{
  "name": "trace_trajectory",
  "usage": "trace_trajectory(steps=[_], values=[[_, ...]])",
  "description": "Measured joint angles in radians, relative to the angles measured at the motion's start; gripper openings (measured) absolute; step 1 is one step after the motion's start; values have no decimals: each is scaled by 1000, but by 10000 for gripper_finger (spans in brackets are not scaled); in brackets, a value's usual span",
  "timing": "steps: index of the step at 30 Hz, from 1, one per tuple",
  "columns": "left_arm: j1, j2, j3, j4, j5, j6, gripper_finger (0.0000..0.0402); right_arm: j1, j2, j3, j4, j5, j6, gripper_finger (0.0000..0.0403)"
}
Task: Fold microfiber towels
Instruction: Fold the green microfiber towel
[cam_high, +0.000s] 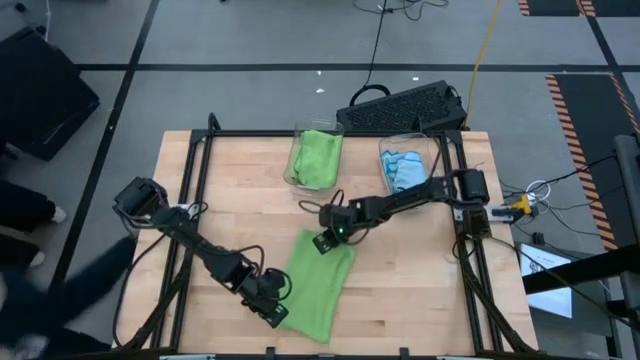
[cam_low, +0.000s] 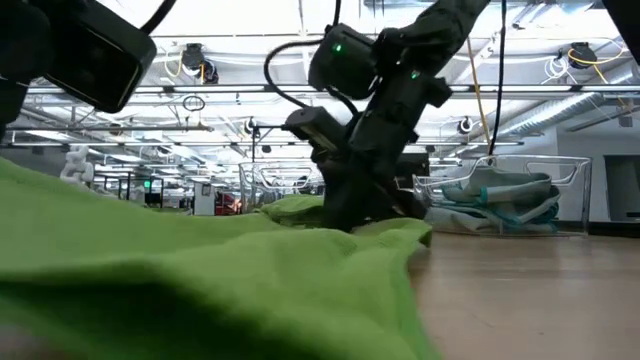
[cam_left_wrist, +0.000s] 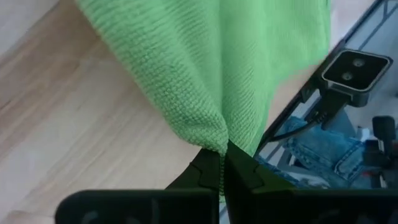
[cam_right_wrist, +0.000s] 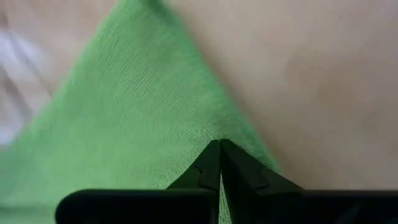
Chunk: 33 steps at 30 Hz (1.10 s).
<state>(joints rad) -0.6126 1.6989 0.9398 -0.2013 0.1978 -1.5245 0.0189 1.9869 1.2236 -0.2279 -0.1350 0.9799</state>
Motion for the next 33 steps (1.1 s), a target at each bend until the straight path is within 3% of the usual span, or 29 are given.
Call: trace_trajectory(steps=[7,15,22,27,33], values=[[-31,0,0,5,-104,-124,4,-38,-32,-4,-14,-17,-125,8],[-6,0,0,128,-188,-175,5,4,-219,-7,-127,9,-316,19],[34,0,0,163,-231,-172,3,209,-347,-68,-4,99,-415,68],[37,0,0,230,-269,-165,7,384,-340,-122,176,217,-442,116],[37,0,0,263,-297,-164,6,513,-266,-172,339,239,-473,181]])
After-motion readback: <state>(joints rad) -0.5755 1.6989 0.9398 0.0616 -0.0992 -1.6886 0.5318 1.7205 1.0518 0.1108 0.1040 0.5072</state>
